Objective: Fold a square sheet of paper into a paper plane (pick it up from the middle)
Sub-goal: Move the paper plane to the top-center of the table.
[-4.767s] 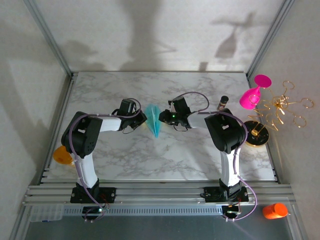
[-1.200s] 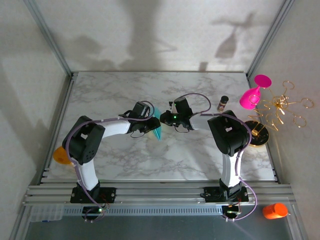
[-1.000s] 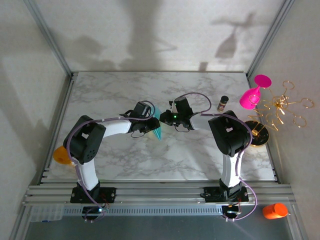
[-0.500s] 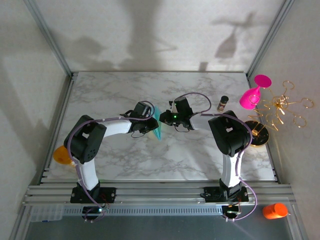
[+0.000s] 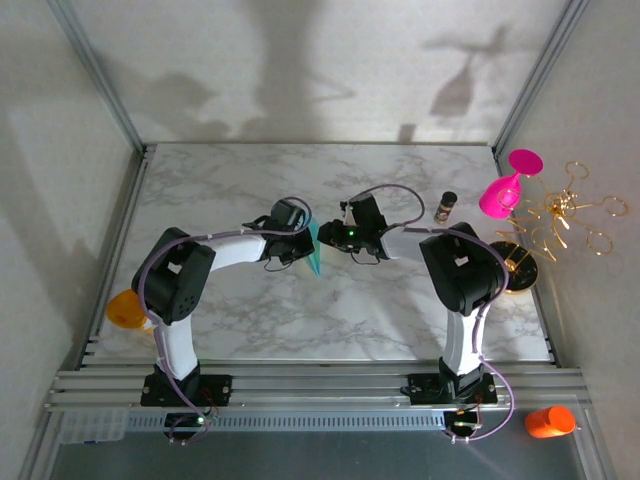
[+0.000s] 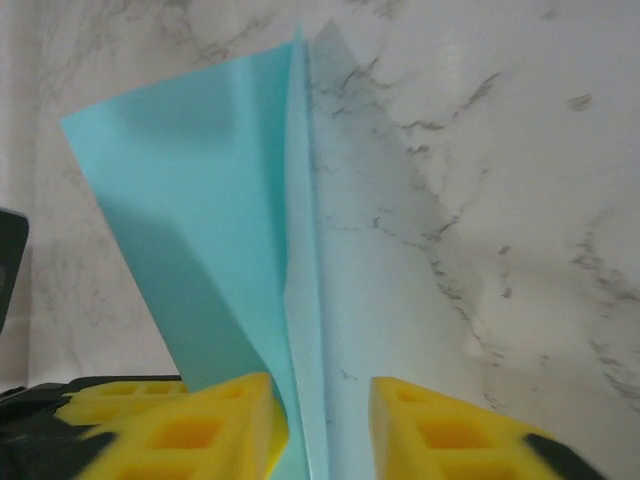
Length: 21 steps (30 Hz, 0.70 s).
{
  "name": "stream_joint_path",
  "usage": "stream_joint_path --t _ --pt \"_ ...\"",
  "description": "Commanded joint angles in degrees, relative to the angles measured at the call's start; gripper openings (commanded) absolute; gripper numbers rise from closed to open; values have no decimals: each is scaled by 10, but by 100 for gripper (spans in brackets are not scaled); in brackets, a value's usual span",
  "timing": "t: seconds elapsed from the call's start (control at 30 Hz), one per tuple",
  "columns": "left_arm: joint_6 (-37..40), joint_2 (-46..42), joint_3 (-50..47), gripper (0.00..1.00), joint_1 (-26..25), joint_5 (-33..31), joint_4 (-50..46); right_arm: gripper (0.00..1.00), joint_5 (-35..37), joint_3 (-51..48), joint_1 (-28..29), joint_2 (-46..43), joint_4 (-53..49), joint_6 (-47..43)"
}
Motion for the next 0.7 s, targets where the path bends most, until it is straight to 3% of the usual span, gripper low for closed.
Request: stream_joint_path --t 0.0,0.17,0.33,0.67 --pt "54 -14 31 3 -2 -51 -82 46 71 -17 -3 -55 -28 -21" --pt "142 -12 93 4 0 -130 -189 64 154 -61 -5 -107 -24 -31" --pt "184 42 184 4 3 -199 -250 75 210 -102 -7 -149 -11 -21" --pt "181 164 341 8 10 -204 -311 78 245 -130 -7 -193 -19 -14"
